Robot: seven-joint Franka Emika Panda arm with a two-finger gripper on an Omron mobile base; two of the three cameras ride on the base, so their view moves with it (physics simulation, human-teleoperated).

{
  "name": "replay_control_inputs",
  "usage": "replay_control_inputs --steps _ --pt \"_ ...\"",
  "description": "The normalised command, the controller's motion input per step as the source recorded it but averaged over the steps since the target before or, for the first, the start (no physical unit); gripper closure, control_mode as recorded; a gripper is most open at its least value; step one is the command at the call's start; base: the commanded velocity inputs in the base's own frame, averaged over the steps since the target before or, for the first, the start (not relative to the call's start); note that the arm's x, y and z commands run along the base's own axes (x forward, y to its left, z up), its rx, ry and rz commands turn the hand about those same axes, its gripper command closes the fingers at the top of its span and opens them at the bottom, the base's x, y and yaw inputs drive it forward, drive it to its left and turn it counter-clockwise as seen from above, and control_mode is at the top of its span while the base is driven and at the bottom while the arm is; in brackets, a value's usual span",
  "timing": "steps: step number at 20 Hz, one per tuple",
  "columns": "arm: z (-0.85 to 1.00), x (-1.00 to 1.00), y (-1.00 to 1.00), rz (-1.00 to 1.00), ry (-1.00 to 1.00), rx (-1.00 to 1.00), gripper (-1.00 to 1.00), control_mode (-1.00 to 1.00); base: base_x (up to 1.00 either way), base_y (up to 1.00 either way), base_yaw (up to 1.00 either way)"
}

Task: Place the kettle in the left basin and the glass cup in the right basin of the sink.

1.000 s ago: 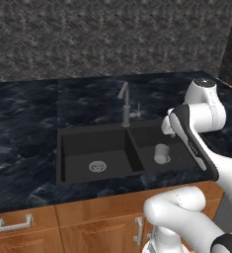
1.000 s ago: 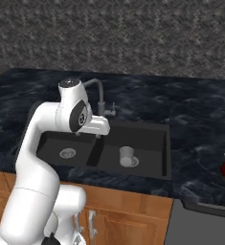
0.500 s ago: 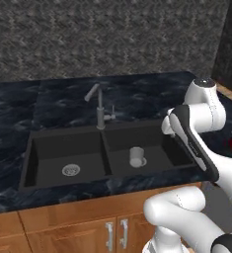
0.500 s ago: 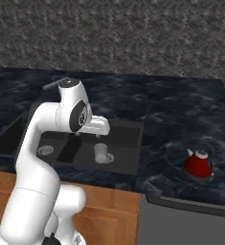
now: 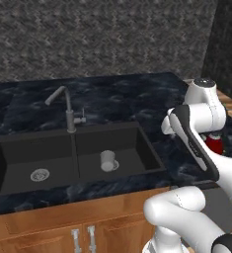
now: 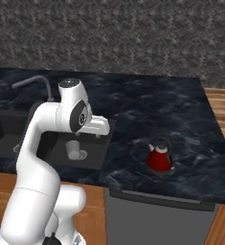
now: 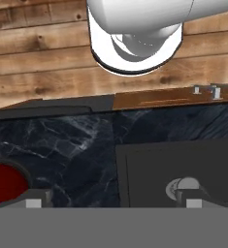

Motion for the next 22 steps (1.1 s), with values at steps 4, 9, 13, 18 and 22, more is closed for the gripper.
replay_control_inputs --steps 4,9,13,18,22 --pt "0.0 0.0 0.0 0.0 0.0 0.0 -1.0 1.0 0.07 -0.52 -0.16" --pt "0.0 0.0 0.0 0.0 0.0 0.0 -1.0 1.0 0.0 -0.56 -0.16" --pt "0.0 0.0 0.0 0.0 0.0 0.0 -1.0 1.0 0.11 -0.56 -0.09" --pt "0.0 0.0 0.0 0.0 0.0 0.0 -1.0 1.0 0.24 -0.44 -0.01" --pt "0.0 0.0 0.0 0.0 0.0 0.0 -1.0 1.0 0.23 -0.35 0.0"
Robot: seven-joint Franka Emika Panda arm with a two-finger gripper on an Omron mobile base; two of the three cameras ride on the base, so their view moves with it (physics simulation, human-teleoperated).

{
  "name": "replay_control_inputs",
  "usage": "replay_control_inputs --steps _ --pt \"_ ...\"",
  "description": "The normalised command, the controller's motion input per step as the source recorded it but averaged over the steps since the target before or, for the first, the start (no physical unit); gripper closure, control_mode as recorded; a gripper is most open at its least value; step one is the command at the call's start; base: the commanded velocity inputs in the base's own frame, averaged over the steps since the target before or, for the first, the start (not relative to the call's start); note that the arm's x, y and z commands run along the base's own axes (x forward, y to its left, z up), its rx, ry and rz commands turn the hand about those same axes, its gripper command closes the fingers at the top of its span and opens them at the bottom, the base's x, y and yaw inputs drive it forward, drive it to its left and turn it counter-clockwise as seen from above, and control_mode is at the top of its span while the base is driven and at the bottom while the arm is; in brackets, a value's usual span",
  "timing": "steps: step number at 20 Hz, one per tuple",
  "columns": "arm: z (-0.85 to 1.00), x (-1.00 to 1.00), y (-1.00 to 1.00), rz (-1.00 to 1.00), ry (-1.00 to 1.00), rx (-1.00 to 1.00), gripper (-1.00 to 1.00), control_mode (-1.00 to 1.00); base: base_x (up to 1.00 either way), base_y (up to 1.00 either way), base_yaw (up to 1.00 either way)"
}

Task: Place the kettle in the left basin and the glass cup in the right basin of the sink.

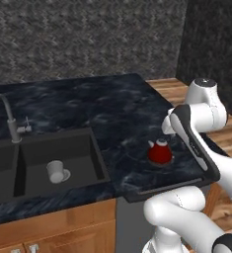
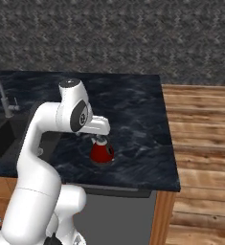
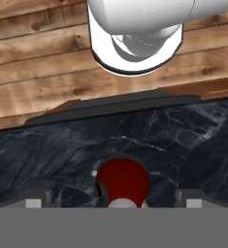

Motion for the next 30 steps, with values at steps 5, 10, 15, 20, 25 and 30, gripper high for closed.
replay_control_inputs --steps 5,10,15,20,25,30 --pt "0.0 0.0 0.0 0.0 0.0 0.0 -1.0 1.0 0.25 -0.36 0.0" --pt "0.0 0.0 0.0 0.0 0.0 0.0 -1.0 1.0 0.34 -0.32 0.0" --pt "0.0 0.0 0.0 0.0 0.0 0.0 -1.0 1.0 0.43 -0.21 0.03" --pt "0.0 0.0 0.0 0.0 0.0 0.0 -1.0 1.0 0.43 -0.14 0.04" --pt "0.0 0.0 0.0 0.0 0.0 0.0 -1.0 1.0 0.16 -0.1 0.09" --pt "0.0 0.0 0.0 0.0 0.0 0.0 -1.0 1.0 0.03 -0.13 0.16"
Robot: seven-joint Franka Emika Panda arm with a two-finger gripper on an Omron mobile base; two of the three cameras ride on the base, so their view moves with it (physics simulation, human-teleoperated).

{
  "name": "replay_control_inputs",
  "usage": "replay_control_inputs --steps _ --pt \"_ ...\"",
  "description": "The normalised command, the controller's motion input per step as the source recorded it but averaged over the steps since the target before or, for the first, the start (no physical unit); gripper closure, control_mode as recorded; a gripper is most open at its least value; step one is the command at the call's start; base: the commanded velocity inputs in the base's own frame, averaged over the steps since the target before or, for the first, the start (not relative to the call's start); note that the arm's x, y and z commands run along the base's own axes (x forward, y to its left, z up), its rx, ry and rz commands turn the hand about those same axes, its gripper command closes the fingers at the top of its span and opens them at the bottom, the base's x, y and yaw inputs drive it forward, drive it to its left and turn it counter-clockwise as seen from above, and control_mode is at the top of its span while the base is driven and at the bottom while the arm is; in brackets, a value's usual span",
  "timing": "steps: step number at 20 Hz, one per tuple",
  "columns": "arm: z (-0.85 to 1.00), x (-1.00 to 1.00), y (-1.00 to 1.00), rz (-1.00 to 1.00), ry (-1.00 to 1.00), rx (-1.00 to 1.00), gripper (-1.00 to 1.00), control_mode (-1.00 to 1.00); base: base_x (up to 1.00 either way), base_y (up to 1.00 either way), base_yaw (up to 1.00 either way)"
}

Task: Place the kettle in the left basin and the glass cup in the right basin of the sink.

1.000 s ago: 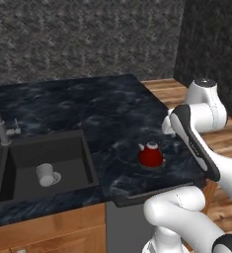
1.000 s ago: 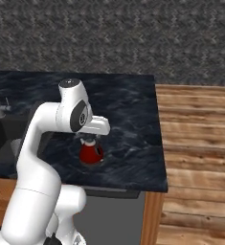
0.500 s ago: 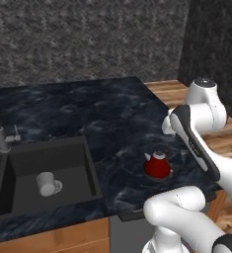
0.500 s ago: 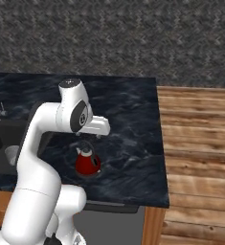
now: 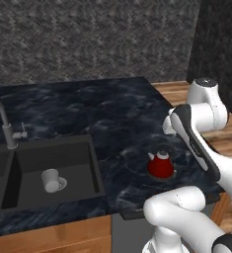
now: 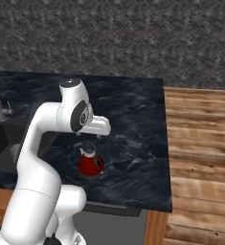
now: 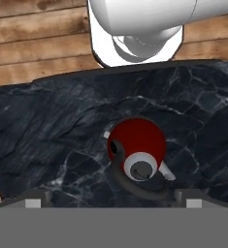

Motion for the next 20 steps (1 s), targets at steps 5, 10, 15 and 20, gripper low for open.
replay_control_inputs --steps 5,10,15,20 --pt "0.0 0.0 0.0 0.0 0.0 0.0 -1.0 1.0 0.02 -0.04 0.14" --pt "0.0 0.0 0.0 0.0 0.0 0.0 -1.0 1.0 0.01 0.0 0.0" --pt "0.0 0.46 0.0 0.03 0.0 0.0 -1.0 -1.0 0.0 0.0 0.0" --pt "0.0 0.63 -0.05 0.2 0.0 0.0 -1.0 -1.0 0.0 0.0 0.0"
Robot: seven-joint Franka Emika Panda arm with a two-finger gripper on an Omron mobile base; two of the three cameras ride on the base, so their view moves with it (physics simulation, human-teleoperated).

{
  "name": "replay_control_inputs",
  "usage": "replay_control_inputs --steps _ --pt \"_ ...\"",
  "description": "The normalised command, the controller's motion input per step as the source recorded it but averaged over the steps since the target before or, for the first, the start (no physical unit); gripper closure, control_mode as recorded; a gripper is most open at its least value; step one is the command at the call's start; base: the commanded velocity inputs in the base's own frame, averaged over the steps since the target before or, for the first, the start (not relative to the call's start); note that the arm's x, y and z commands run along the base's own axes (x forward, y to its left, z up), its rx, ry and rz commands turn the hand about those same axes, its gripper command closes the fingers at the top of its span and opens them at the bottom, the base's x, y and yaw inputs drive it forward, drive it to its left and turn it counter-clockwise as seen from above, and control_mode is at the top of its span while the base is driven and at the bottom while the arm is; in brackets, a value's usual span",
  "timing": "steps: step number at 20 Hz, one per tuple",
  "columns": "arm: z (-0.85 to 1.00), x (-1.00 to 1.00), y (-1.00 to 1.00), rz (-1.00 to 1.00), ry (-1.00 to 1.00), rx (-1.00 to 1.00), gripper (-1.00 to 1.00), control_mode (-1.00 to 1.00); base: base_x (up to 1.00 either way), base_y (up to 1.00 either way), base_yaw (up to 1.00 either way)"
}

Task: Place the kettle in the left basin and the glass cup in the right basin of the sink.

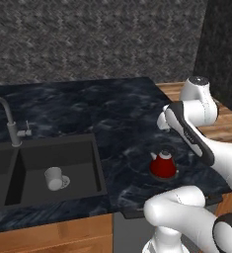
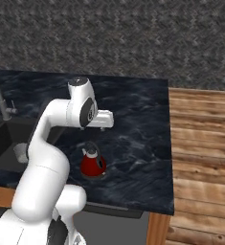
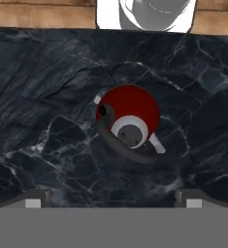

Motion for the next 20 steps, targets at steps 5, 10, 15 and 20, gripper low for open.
replay_control_inputs --steps 5,10,15,20 --pt "-0.05 0.45 -0.1 0.21 0.0 0.0 -1.0 -1.0 0.0 0.0 0.0" --pt "-0.11 0.01 0.0 0.11 0.0 -0.01 -1.0 -1.0 0.0 0.0 0.0" --pt "-0.13 0.0 0.01 0.01 0.0 -0.05 -1.0 -1.0 0.0 0.0 0.0" --pt "-0.2 0.0 0.0 0.01 0.0 -0.03 -1.0 -1.0 0.0 0.0 0.0"
